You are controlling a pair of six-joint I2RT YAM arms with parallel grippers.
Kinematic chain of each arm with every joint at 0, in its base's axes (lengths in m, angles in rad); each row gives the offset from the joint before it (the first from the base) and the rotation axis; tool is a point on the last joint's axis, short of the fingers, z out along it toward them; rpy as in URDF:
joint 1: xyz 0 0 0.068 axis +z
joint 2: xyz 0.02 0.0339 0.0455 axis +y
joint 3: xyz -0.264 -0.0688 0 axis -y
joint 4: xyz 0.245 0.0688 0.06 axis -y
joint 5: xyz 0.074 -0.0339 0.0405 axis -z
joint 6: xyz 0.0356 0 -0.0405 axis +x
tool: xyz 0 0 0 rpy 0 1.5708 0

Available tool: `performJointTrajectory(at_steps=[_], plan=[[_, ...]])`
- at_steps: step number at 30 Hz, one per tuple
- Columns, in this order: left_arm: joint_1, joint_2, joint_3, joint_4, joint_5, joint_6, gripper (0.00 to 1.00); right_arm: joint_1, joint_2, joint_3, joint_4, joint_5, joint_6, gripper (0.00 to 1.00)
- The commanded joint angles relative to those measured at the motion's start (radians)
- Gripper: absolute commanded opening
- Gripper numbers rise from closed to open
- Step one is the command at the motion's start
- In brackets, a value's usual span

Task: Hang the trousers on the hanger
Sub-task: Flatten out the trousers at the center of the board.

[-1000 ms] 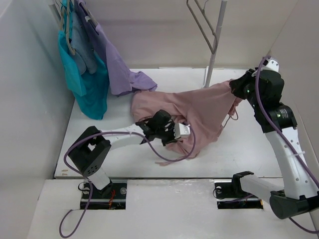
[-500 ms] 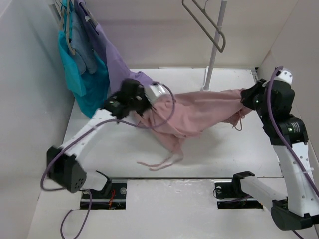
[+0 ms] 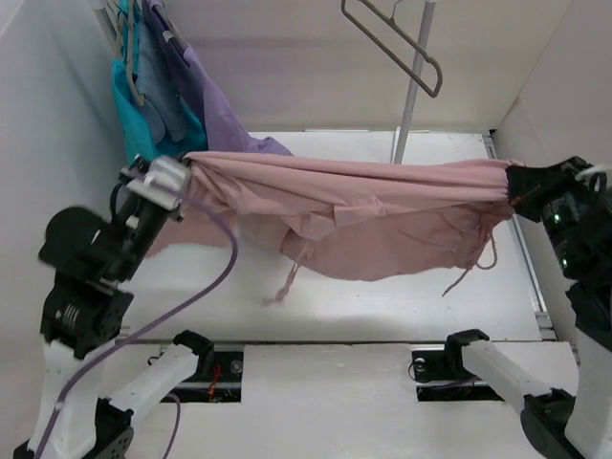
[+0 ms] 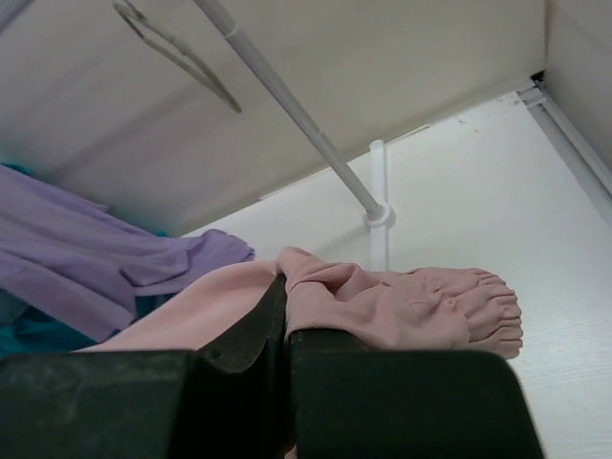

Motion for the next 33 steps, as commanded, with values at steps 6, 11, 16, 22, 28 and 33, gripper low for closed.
performJointTrajectory(at_steps=[6, 11, 16, 22, 28, 33], plan=[[0.040, 0.484, -0.014, 0.209, -0.141, 0.039, 0.00, -0.129, 0.432, 0.048, 0.021, -0.025, -0.146, 0.00], [0.071, 0.925, 0.219, 0.261, -0.130, 0.049, 0.11, -0.240, 0.681, 0.088, 0.084, -0.163, -0.146, 0.70], [0.002, 1.232, 0.576, 0.119, -0.242, 0.058, 0.52, -0.280, 0.897, 0.157, 0.031, -0.294, -0.146, 1.00], [-0.030, 1.019, 0.306, 0.071, -0.031, 0.105, 0.62, -0.300, 0.829, -0.096, 0.138, -0.319, -0.039, 1.00], [-0.153, 0.928, -0.048, -0.294, 0.171, 0.243, 0.80, -0.341, 0.740, -0.493, 0.336, -0.361, 0.064, 1.00], [-0.230, 0.864, -0.314, -0.071, 0.088, 0.069, 0.85, -0.363, 0.844, -0.529, 0.488, -0.430, 0.098, 0.98]])
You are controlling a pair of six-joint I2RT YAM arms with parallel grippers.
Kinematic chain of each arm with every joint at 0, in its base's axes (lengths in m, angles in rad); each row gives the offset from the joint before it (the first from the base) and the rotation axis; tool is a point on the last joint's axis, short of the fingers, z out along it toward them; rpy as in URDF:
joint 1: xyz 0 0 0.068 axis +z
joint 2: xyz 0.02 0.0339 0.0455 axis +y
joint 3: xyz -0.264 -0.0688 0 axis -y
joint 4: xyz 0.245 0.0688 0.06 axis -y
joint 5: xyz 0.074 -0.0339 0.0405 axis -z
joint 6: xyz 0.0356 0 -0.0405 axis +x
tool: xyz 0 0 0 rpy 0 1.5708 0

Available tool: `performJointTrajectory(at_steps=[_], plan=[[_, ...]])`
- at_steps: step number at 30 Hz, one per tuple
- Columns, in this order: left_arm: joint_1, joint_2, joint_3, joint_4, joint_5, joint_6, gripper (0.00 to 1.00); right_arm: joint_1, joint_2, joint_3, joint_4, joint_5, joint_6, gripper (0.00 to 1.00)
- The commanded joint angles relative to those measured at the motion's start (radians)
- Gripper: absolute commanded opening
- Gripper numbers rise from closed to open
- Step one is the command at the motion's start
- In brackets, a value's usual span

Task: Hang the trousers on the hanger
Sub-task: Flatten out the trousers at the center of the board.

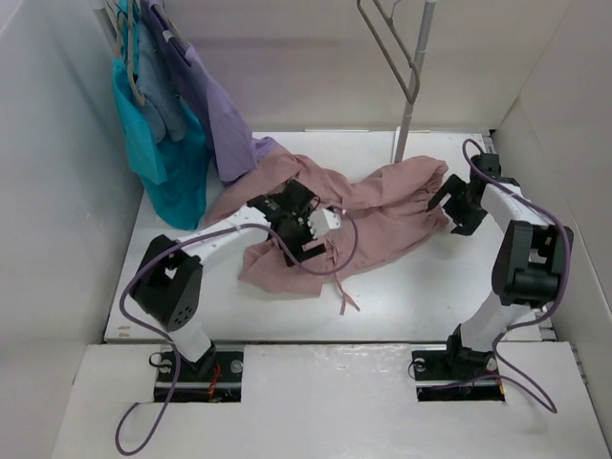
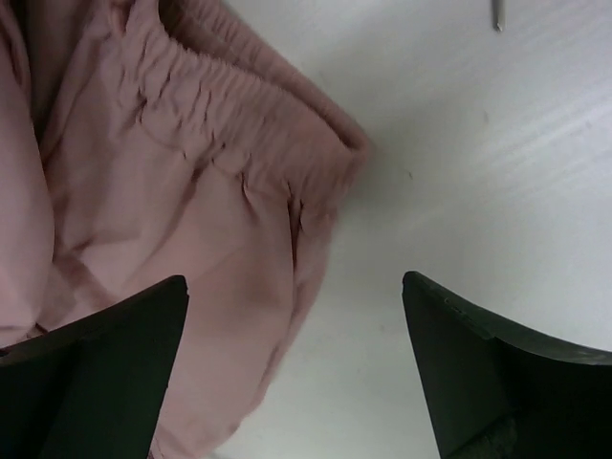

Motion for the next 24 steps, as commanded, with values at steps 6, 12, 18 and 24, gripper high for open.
performJointTrajectory(at_steps=[6, 12, 18, 24], plan=[[-0.005, 0.090, -0.104, 0.121, 0.033, -0.163, 0.79, -0.006, 0.213, 0.094, 0.242, -0.090, 0.069, 0.71], [0.075, 0.054, -0.104, 0.082, 0.091, -0.163, 0.00, -0.015, 0.144, 0.002, 0.262, -0.064, 0.068, 0.00], [0.345, -0.084, 0.112, -0.167, 0.244, -0.019, 0.00, -0.015, -0.030, -0.042, 0.189, 0.031, 0.005, 0.00], [0.423, -0.173, 0.276, -0.247, 0.410, 0.087, 0.00, -0.015, -0.333, -0.111, 0.117, 0.029, -0.014, 0.00]])
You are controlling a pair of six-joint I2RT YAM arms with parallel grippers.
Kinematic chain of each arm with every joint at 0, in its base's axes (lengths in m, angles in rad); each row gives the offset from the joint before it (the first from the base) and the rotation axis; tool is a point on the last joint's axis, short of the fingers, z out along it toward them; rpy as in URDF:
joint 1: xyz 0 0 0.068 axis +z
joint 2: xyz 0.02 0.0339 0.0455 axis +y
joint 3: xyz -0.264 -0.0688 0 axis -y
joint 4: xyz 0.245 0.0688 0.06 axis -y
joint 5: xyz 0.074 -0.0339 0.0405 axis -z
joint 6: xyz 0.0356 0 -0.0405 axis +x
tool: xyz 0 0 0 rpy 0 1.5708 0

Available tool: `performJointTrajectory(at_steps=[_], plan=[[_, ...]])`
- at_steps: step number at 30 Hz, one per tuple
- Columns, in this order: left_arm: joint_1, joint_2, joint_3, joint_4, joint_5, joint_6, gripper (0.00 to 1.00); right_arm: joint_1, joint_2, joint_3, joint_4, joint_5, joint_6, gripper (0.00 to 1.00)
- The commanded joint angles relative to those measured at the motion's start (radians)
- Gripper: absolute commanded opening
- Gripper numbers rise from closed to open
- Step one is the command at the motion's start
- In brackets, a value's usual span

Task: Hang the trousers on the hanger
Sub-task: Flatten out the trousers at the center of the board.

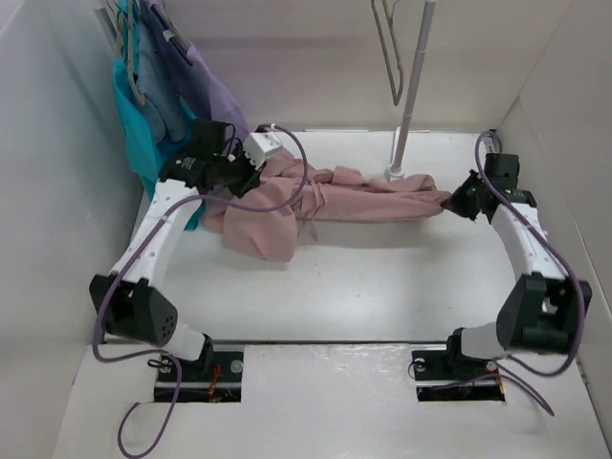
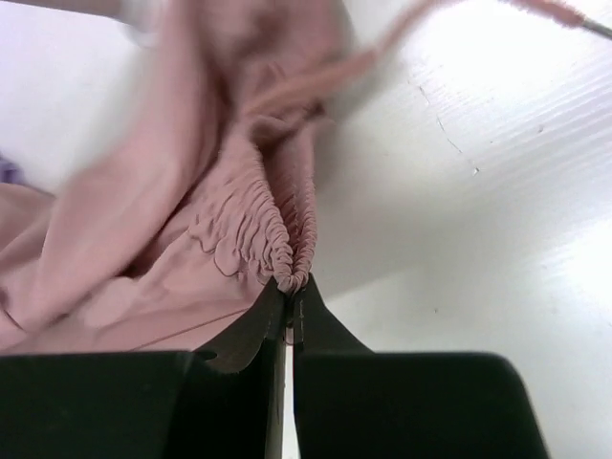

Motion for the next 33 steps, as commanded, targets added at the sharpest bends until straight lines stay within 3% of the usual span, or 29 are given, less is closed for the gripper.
performJointTrajectory(at_steps=[1, 4, 5, 6, 7, 10, 11, 13, 17, 19, 21, 23, 27, 33], plan=[[0.015, -0.074, 0.068, -0.091, 0.130, 0.093, 0.00, -0.020, -0.133, -0.012, -0.023, 0.057, -0.042, 0.00], [0.055, -0.002, 0.059, 0.042, 0.167, -0.082, 0.07, -0.008, -0.175, -0.021, -0.046, 0.038, -0.042, 0.00], [0.073, 0.039, 0.059, 0.082, 0.167, -0.144, 0.19, -0.008, -0.187, -0.021, -0.059, 0.037, -0.042, 0.00], [0.089, 0.088, 0.059, 0.152, 0.134, -0.273, 0.51, -0.008, -0.187, -0.012, -0.059, 0.037, -0.033, 0.00], [0.100, 0.224, 0.087, 0.153, 0.003, -0.317, 0.56, 0.001, -0.178, -0.012, -0.059, 0.037, -0.032, 0.00], [0.066, 0.477, 0.360, -0.068, -0.131, -0.240, 0.73, 0.001, -0.118, 0.049, -0.047, 0.022, -0.032, 0.00], [0.045, 0.478, 0.384, -0.069, -0.179, -0.239, 0.75, 0.001, -0.103, 0.068, -0.047, 0.022, -0.032, 0.00], [0.029, 0.393, 0.274, 0.025, -0.170, -0.209, 0.78, 0.023, -0.080, 0.094, -0.047, 0.022, -0.042, 0.00], [-0.086, 0.016, -0.042, 0.136, -0.187, -0.054, 0.91, 0.032, -0.079, 0.105, -0.036, 0.031, -0.042, 0.00], [-0.179, -0.071, -0.213, 0.097, -0.208, 0.032, 0.97, 0.032, -0.079, 0.070, -0.024, 0.031, -0.033, 0.00], [-0.242, -0.135, -0.294, 0.043, -0.219, 0.041, 0.97, 0.041, -0.079, 0.060, -0.024, 0.022, -0.032, 0.00], [-0.339, -0.181, -0.375, -0.009, -0.198, -0.027, 0.97, 0.041, -0.070, 0.048, -0.024, 0.022, -0.032, 0.00], [-0.426, -0.234, -0.425, 0.019, -0.188, -0.162, 0.97, 0.061, -0.070, 0.030, -0.024, 0.033, -0.042, 0.00], [-0.485, -0.122, -0.521, 0.142, -0.397, -0.342, 0.97, 0.061, -0.079, -0.019, -0.004, 0.033, -0.032, 0.00]])
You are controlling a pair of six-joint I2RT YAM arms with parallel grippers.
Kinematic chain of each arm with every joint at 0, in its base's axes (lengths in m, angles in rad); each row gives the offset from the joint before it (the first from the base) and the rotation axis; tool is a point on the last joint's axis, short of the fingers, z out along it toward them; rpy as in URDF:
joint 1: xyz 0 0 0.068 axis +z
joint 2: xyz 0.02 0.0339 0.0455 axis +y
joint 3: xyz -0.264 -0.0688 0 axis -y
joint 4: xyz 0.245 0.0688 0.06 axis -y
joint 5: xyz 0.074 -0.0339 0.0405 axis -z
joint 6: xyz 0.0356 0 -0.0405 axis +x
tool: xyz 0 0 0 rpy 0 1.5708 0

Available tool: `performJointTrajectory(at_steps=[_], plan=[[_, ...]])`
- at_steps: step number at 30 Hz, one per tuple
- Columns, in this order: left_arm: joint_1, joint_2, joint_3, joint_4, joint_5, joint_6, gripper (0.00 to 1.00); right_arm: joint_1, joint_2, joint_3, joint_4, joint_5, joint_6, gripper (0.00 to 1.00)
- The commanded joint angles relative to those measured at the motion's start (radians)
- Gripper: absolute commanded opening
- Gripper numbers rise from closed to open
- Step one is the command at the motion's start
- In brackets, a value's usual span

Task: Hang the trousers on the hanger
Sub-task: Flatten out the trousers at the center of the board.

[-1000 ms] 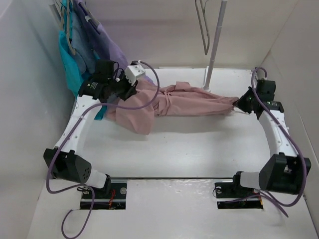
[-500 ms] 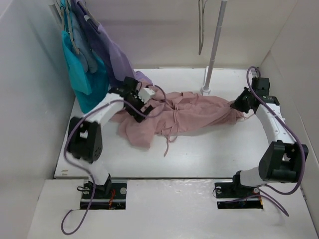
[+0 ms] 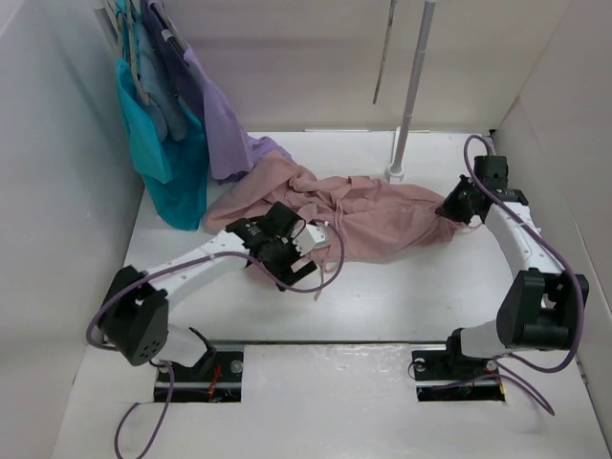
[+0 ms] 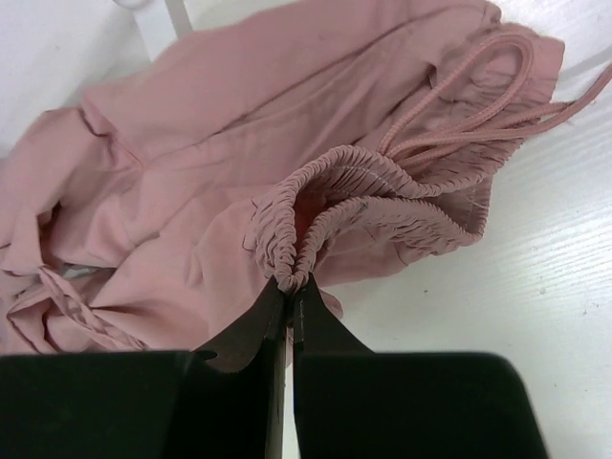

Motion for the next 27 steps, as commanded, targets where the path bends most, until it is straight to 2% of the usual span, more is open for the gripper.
performJointTrajectory(at_steps=[1, 3, 5, 6, 7, 10, 11, 15, 19, 22, 24, 27], plan=[[-0.017, 0.059, -0.058, 0.110, -0.145, -0.133, 0.96, 0.007, -0.021, -0.034, 0.044, 0.008, 0.011, 0.00], [-0.017, 0.105, -0.068, 0.148, -0.229, -0.169, 0.93, 0.007, -0.021, -0.034, 0.044, 0.008, 0.011, 0.00], [-0.005, 0.127, -0.082, 0.188, -0.300, -0.169, 0.83, 0.017, -0.030, -0.043, 0.044, 0.008, 0.020, 0.00], [0.033, 0.127, -0.082, 0.188, -0.320, -0.169, 0.72, 0.017, -0.030, -0.043, 0.044, 0.030, 0.020, 0.00], [0.053, 0.127, -0.082, 0.188, -0.329, -0.169, 0.45, 0.017, -0.039, -0.043, 0.044, 0.031, 0.020, 0.00], [0.096, 0.049, -0.093, 0.143, -0.339, -0.114, 0.08, 0.017, -0.049, -0.034, 0.022, 0.058, 0.008, 0.00], [0.096, 0.018, -0.093, 0.129, -0.348, -0.095, 0.00, 0.017, -0.049, -0.034, 0.022, 0.072, 0.008, 0.00], [0.126, -0.170, -0.093, 0.046, -0.406, 0.045, 0.00, -0.014, -0.069, 0.000, 0.004, 0.072, -0.014, 0.00], [0.173, -0.373, 0.008, 0.024, -0.474, 0.206, 0.00, -0.037, -0.090, 0.043, -0.048, 0.097, -0.055, 0.00], [0.192, -0.407, 0.129, 0.014, -0.474, 0.245, 0.00, -0.046, -0.118, 0.067, -0.093, 0.133, -0.098, 0.00], [0.192, -0.418, 0.222, -0.008, -0.420, 0.258, 0.00, -0.057, -0.131, 0.077, -0.113, 0.159, -0.107, 0.00], [0.201, -0.372, 0.255, 0.009, -0.353, 0.258, 0.00, -0.078, -0.142, 0.077, -0.122, 0.195, -0.132, 0.00]])
